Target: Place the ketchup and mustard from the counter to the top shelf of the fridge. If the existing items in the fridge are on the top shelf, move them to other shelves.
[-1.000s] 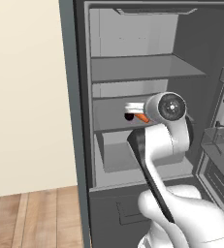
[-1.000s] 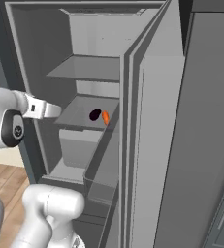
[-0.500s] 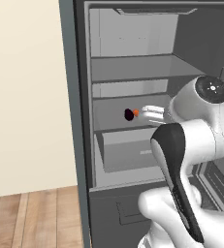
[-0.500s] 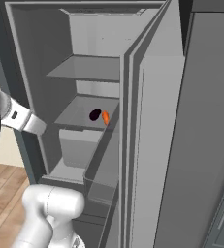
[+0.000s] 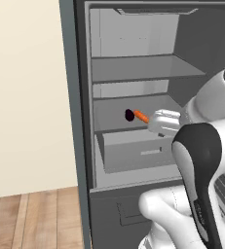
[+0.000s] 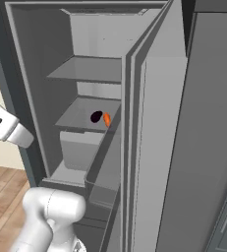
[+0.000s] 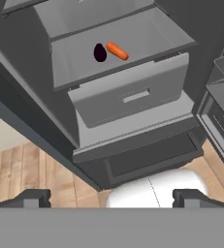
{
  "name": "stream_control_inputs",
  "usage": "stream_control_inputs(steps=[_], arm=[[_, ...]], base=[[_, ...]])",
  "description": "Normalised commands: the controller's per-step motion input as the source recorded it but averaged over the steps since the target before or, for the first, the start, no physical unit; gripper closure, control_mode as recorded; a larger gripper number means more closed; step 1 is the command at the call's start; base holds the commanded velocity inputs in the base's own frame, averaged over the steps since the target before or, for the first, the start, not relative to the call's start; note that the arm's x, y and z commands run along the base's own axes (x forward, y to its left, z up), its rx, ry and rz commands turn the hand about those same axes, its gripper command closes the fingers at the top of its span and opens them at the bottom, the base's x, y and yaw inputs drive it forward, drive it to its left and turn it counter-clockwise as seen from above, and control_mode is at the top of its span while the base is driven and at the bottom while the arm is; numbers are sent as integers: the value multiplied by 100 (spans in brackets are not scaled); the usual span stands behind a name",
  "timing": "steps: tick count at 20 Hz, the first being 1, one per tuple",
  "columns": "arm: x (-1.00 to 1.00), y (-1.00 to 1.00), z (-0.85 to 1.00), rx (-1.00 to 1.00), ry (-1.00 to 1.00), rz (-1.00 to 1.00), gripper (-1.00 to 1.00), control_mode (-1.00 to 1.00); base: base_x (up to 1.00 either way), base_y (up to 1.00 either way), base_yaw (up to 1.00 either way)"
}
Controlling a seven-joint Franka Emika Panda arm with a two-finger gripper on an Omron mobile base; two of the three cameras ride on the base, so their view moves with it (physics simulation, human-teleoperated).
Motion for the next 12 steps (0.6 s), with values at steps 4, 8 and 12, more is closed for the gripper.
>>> stream_control_inputs(steps=[4,8,12], arm=[[-16,0,0,0,0,0,-100,-100],[-39,1,0,0,-2,0,-100,-100],[-61,2,0,0,-1,0,-100,100]], base=[[0,0,0],[0,0,0],[-25,4,5]])
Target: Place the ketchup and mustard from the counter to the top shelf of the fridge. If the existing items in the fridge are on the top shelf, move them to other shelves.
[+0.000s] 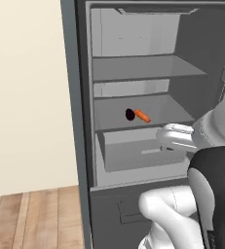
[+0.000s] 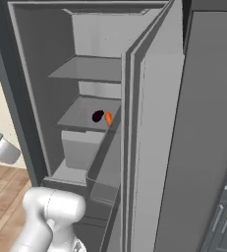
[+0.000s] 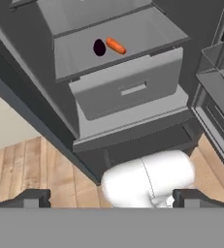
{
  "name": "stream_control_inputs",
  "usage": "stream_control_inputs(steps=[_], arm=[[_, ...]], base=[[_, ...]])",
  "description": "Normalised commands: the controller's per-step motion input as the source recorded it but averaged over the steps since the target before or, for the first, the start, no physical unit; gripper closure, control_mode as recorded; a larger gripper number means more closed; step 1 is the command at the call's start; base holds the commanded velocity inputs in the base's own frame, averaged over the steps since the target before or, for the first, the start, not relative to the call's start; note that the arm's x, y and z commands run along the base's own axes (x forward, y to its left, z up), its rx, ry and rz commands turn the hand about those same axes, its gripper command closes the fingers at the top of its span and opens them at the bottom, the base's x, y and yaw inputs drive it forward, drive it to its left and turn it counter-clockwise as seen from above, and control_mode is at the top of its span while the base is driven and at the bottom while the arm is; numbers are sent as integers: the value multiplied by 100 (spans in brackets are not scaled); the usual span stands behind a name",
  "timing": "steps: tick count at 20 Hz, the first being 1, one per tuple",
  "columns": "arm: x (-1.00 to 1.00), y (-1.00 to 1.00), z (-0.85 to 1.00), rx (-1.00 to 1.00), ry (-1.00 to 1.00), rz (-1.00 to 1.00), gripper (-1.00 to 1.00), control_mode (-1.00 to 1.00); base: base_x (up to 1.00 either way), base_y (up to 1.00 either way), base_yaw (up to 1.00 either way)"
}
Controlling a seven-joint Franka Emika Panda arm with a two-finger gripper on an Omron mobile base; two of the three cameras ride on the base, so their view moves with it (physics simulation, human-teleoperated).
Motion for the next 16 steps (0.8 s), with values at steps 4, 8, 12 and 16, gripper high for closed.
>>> stream_control_inputs(steps=[4,8,12,16], arm=[[0,0,0,0,0,0,-100,100],[0,0,0,0,0,0,-100,100],[0,0,0,0,0,0,-100,100],[0,0,0,0,0,0,-100,100]], base=[[-48,37,81],[-1,23,100],[19,13,93],[61,8,83]])
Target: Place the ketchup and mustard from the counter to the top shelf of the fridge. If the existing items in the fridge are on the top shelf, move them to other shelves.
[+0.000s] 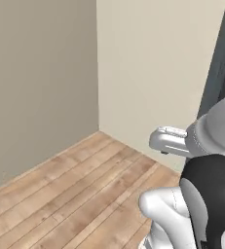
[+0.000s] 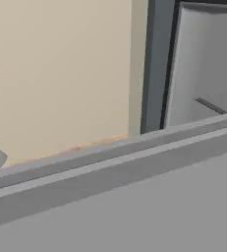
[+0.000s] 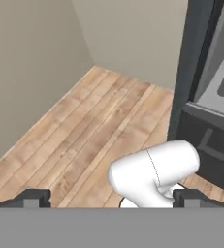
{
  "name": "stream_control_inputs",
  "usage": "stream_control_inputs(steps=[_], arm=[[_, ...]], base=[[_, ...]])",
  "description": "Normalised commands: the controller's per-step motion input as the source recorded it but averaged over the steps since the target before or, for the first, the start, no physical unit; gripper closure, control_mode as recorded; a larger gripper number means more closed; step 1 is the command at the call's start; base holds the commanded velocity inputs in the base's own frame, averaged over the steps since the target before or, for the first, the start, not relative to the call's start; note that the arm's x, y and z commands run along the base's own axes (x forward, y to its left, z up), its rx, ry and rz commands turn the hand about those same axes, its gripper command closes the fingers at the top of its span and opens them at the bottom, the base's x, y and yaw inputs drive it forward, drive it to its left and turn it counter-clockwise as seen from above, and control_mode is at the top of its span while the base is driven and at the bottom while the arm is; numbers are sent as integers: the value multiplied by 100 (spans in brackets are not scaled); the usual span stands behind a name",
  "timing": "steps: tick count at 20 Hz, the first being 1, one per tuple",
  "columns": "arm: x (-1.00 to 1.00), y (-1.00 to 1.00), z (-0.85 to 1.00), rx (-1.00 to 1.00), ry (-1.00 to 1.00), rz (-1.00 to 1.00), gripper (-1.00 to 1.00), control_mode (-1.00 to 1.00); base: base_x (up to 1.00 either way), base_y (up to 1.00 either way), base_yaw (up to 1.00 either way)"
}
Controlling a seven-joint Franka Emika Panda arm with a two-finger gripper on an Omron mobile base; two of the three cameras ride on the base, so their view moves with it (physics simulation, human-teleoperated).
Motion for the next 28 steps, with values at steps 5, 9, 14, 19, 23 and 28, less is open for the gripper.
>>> stream_control_inputs(steps=[5,9,14,19,23,28], arm=[[0,0,0,0,0,0,-100,100],[0,0,0,0,0,0,-100,100],[0,0,0,0,0,0,-100,100],[0,0,0,0,0,0,-100,100],[0,0,0,0,0,0,-100,100],[0,0,0,0,0,0,-100,100]], base=[[71,9,80],[77,6,79],[100,-6,65],[100,-21,32],[100,-12,23],[100,0,70]])
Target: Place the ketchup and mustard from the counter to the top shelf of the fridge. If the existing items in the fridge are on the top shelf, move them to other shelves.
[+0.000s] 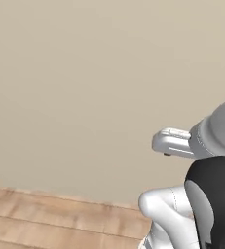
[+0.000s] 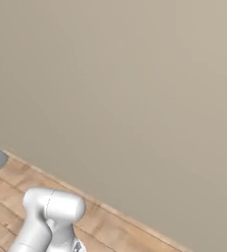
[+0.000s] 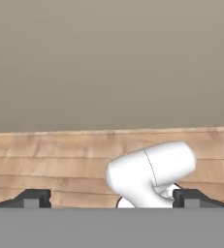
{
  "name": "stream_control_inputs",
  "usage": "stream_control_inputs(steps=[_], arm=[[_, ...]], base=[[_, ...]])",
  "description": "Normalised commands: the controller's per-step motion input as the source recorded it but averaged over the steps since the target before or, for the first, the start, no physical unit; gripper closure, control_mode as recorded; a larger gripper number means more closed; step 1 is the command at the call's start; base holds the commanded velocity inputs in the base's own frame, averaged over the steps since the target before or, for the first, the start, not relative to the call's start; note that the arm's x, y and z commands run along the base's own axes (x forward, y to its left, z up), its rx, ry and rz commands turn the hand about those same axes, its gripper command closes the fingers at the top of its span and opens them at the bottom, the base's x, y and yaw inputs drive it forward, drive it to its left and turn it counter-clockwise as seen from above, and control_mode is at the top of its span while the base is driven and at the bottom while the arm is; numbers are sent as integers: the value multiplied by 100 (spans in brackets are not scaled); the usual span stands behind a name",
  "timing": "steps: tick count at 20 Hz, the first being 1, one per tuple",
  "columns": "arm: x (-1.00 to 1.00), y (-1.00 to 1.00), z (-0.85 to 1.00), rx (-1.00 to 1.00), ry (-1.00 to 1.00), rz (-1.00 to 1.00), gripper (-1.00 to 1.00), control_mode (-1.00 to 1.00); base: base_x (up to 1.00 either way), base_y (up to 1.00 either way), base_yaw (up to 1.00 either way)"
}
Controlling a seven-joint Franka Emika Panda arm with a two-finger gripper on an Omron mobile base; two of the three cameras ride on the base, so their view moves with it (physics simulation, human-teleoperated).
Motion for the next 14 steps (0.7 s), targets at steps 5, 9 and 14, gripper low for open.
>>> stream_control_inputs(steps=[5,9,14], arm=[[0,0,0,0,0,0,-100,100],[0,0,0,0,0,0,-100,100],[0,0,0,0,0,0,-100,100]], base=[[91,0,84],[87,0,85],[88,0,85]])
